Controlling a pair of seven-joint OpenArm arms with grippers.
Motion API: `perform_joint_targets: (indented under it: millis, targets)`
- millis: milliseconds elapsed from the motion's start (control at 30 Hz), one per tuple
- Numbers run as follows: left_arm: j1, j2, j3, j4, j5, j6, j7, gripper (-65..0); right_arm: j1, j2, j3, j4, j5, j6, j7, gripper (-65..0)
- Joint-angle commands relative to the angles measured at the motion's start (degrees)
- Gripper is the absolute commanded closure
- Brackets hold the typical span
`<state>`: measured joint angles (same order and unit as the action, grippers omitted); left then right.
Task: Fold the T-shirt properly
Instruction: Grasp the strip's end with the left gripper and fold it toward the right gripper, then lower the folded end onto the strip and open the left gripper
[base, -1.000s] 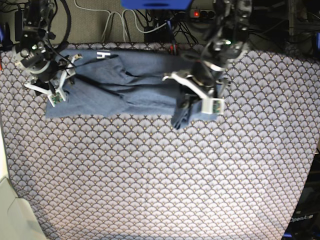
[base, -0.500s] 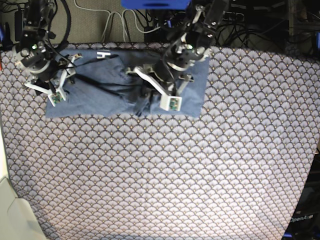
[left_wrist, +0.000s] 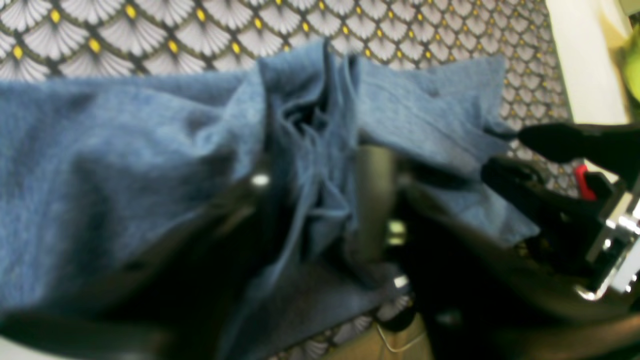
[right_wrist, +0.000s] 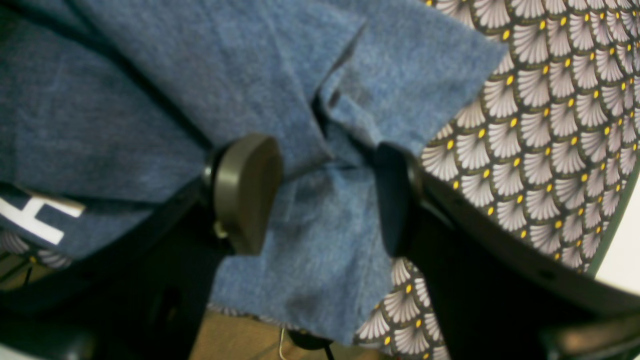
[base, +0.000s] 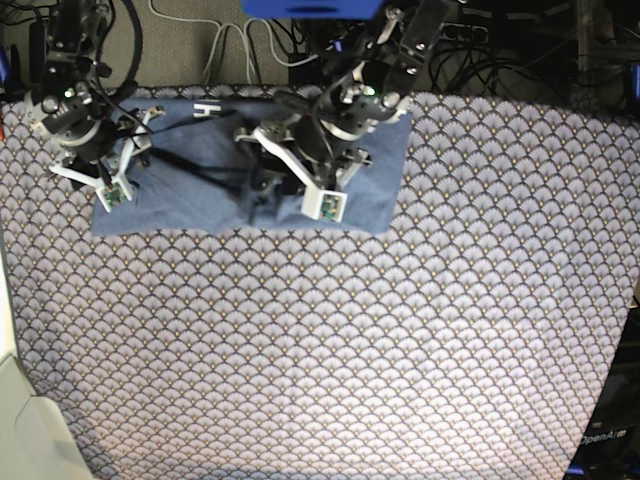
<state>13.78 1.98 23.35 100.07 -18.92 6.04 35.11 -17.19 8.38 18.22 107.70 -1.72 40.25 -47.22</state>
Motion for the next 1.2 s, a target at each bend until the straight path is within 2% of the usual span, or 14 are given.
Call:
perform_joint_targets:
  millis: [0,67,233,333,500,567,700,867,1000,1100,1167]
  targets:
    - [-0.37,0.53,-0.01,1.16,-0.29,-0.55,-1.40,-33.1,0.18,0.54,0.11,0.92,0.09,-0.25,0.85,-34.9]
    - [-0.73,0.53,-0.10,1.16,-0.29,-0.55,-1.40,-38.7,0.09,0.54,0.11,0.92,0.09,-0.25,0.85,-34.9]
    - [-0.81,0.53,0.16,4.32,-0.29,-0.64,-1.40,-41.4,0.09,0.54,0.11,0.92,0.09,-0.25,0.85,-34.9]
    - [-0.29,0.44,-0.37,8.37,-0.29,-0.64,-1.40,-37.7,0.36,0.54,0.11,0.92,0.09,-0.25,0.85,-34.9]
    - [-0.46,-3.43,-3.00,9.42,-0.38,-0.37,-1.05,-25.2,0.44,0.54,0.11,1.00,0.09,-0.25,0.85,-34.9]
    - [0.33,-4.57,-4.41,9.42,-0.38,-0.46,-0.96,-22.8,0.44,0.54,0.11,1.00,0.09,-0.25,0.85,-34.9]
    - [1.91,-5.71,-5.46,9.33,-0.38,-0.46,-0.96,-20.3,0.44,0.54,0.11,1.00,0.09,-0.25,1.02,-34.9]
    - [1.82,-5.27,-5.46,4.94,-0.38,-0.37,-0.87,-14.9,0.44,0.54,0.11,1.00,0.18,-0.25,1.11,-34.9]
    - [1.65,-5.10,-5.02,1.16,-0.38,-0.55,-0.87,-14.8,0.44,0.54,0.11,1.00,0.18,-0.25,1.20,-34.9]
    - [1.30,-5.98,-0.45,0.98,-0.73,-0.64,-0.70,-14.7,0.44,1.16,0.20,1.00,0.09,-0.25,1.20,-34.8]
    - [0.24,-8.18,2.27,1.16,-0.99,-0.64,-0.70,-14.7,0.44,1.24,0.20,1.00,0.09,-0.25,1.20,-34.8]
